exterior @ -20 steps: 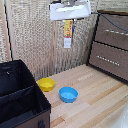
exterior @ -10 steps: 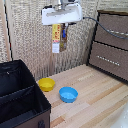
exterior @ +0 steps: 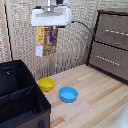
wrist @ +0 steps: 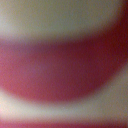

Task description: Position your gripper near the granola bar, please. Lightly grip the granola bar with your gripping tool. Relocate your gripper along with the granola bar toward the leading division of the caddy with caution. Gently release the granola bar into the leading division of the caddy.

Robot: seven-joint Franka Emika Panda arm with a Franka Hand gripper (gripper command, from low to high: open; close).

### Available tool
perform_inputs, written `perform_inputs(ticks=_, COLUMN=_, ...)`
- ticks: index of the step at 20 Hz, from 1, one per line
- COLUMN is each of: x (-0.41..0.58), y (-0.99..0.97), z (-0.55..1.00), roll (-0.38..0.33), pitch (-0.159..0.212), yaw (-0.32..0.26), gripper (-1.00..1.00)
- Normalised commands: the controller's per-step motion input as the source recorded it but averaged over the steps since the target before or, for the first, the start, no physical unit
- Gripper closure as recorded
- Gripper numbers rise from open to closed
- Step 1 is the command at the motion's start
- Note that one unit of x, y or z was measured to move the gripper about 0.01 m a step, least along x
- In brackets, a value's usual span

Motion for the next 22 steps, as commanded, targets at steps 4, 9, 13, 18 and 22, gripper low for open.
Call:
perform_inputs(ticks=4, x=-0.246, y=0.83, z=-0.02, roll=-0.059, pitch=-0.145, yaw=-0.010, gripper=1.00)
perform_inputs(ticks=9, x=-0.318, y=0.79, z=-0.02, roll=-0.098, pitch=-0.099, yaw=-0.006, gripper=1.00)
perform_inputs(ticks=13, x=-0.334, y=0.77, z=-0.08, roll=-0.148, pitch=-0.002, yaw=-0.031, gripper=1.00)
perform_inputs(ticks=18, x=-0.165, y=0.67, z=-0.15, roll=-0.146, pitch=0.038, yaw=-0.131, gripper=1.00)
perform_inputs(ticks=22, x=-0.106, y=0.58, z=-0.15, roll=-0.121, pitch=0.057, yaw=-0.201, gripper=1.00)
